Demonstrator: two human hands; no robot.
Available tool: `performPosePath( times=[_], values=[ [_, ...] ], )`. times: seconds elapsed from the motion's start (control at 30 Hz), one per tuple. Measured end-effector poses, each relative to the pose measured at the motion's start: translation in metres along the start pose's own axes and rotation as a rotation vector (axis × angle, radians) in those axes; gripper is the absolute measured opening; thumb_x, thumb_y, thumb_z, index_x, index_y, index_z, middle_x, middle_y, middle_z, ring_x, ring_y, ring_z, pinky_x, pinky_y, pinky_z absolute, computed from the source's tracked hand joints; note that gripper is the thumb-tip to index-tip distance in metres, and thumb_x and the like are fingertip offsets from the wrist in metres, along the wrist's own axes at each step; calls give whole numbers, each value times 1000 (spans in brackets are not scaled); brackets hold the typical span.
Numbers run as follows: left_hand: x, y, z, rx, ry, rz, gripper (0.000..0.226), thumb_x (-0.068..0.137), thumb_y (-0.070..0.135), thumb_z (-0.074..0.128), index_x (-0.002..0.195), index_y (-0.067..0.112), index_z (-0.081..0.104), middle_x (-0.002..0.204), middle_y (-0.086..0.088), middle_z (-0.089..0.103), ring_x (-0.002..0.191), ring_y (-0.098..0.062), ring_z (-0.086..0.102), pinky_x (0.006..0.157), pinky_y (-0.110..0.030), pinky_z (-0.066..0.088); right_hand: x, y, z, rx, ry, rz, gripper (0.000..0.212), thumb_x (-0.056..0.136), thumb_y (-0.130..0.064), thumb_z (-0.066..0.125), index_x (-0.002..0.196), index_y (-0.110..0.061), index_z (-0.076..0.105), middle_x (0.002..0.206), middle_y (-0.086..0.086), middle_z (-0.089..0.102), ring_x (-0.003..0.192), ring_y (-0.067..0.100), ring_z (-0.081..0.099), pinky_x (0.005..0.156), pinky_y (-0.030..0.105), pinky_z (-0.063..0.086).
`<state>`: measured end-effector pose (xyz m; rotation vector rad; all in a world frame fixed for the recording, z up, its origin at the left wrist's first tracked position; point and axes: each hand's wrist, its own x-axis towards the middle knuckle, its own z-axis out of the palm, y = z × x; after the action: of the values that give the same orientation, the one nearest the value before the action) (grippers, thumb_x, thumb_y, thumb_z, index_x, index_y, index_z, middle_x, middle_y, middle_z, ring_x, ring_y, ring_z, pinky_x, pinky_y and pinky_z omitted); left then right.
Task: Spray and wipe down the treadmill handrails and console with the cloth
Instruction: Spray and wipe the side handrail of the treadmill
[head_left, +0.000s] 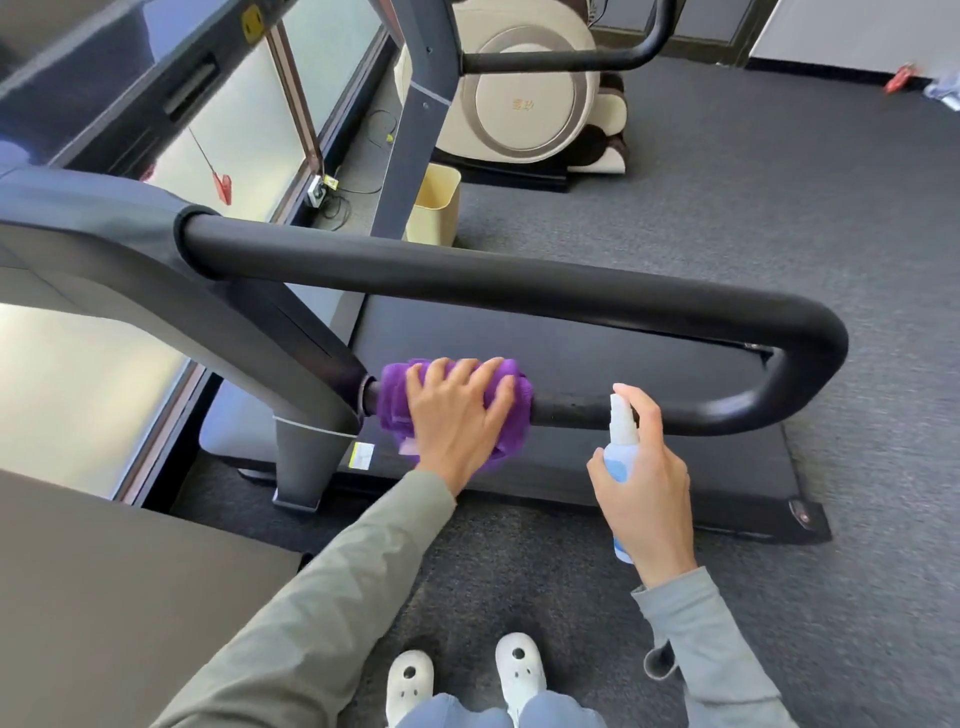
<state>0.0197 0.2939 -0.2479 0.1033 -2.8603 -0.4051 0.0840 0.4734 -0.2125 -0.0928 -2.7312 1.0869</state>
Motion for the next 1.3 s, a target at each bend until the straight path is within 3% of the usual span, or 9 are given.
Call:
performPosePath(
  times=[0.17,0.33,0.5,0.6,0.77,0.93,1.07,1.17,1.3],
  values=[
    [3,48,10,-6,-74,173,48,93,57,32,102,26,68,97,2,70,90,-26,59,87,-42,40,4,-9,1,-9,-6,-71,71,81,-6,66,133,-42,34,118,-5,66,88,36,64,68,35,46],
    [9,-23,-3,62,-32,154,44,93,59,35,82,23,57,82,1,62,81,-26,57,78,-39,38,7,-21,8,19,12,-72,71,80,-5,66,133,-42,36,118,-4,68,89,37,64,74,38,49],
    [10,-74,-7,92,-82,201,57,95,63,18,107,28,61,104,5,63,99,-21,57,98,-42,33,4,-28,14,47,9,-72,71,81,-4,65,132,-42,34,116,-5,69,87,36,63,76,37,47],
    [7,-60,-1,80,-52,224,56,96,61,21,117,29,61,111,4,64,104,-22,56,95,-41,36,4,-23,13,40,18,-58,70,82,-5,64,132,-43,34,116,-3,69,86,37,62,75,39,48],
    [7,-7,4,61,-21,192,52,93,61,31,111,29,67,104,3,68,94,-24,59,86,-38,39,2,-9,0,34,45,-62,69,81,-5,64,133,-41,37,110,-3,69,81,34,61,70,35,47],
    [5,44,11,25,-68,296,64,82,77,39,111,26,65,101,0,64,91,-26,57,84,-40,39,6,-5,-10,23,61,-80,68,81,-4,67,134,-36,38,129,-17,57,94,27,61,78,35,46],
    [26,-7,-3,20,-181,360,74,72,87,38,106,25,59,98,0,61,90,-28,60,79,-37,44,11,-4,-11,67,48,-28,67,81,-5,65,134,-38,39,107,-5,68,84,34,62,75,37,49],
    [28,-62,-13,44,-174,309,78,70,91,29,101,24,56,96,1,60,87,-28,62,78,-38,45,10,-3,-9,87,41,-2,67,82,-6,63,134,-40,38,87,-3,64,76,34,58,73,41,50],
    [26,-70,-8,78,-132,338,80,74,88,26,110,24,59,106,2,68,90,-27,64,80,-38,44,6,2,-9,98,41,1,65,83,-5,62,133,-39,39,88,1,65,73,34,56,70,42,51]
  ],
)
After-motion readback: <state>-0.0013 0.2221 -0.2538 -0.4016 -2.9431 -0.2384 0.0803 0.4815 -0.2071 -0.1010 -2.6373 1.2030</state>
